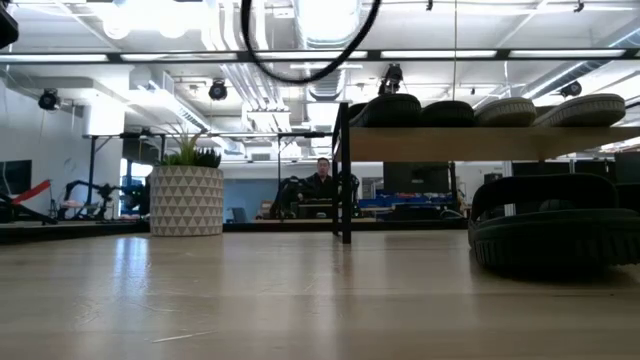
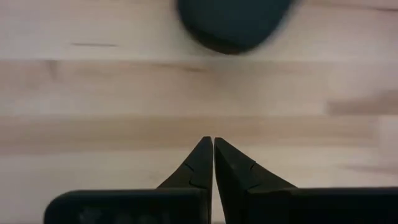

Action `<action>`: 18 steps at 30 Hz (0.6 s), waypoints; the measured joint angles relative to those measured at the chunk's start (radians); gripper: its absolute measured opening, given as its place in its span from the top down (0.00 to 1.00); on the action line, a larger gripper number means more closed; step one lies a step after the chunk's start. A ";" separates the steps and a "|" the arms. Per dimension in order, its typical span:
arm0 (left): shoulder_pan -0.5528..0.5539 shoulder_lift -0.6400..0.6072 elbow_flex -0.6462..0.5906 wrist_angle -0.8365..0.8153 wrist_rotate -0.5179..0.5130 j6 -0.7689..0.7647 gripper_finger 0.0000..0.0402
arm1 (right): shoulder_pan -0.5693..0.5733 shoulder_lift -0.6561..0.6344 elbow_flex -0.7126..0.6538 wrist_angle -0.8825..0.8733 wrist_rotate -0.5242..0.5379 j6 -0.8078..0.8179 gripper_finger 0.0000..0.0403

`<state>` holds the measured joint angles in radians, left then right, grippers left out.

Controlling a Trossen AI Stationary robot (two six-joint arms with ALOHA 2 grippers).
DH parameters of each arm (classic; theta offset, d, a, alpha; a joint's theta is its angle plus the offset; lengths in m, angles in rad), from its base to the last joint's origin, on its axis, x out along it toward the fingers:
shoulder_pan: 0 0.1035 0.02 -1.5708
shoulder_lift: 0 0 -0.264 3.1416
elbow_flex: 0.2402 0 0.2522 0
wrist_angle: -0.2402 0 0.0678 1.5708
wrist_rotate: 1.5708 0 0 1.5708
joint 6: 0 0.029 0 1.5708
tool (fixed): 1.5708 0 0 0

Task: Pick and place slides into the shelf
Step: Put the black slide under the shelf

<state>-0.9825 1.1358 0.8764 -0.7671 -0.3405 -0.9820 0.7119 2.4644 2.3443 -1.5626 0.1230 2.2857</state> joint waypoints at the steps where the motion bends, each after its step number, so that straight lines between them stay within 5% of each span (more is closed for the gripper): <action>1: 0.000 0.000 0.000 -0.001 0.000 0.006 0.71 | -0.012 0.006 -0.002 0.016 0.000 -0.019 0.98; 10: 0.001 0.000 0.000 -0.001 0.000 0.029 0.71 | -0.107 0.024 -0.080 0.028 -0.057 -0.146 0.98; 18: 0.000 0.000 0.000 -0.001 0.000 0.041 0.71 | -0.126 0.014 -0.225 0.236 -0.109 -0.126 0.98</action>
<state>-0.9821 1.1358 0.8764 -0.7677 -0.3407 -0.9408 0.5858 2.4784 2.1190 -1.3263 0.0135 2.1593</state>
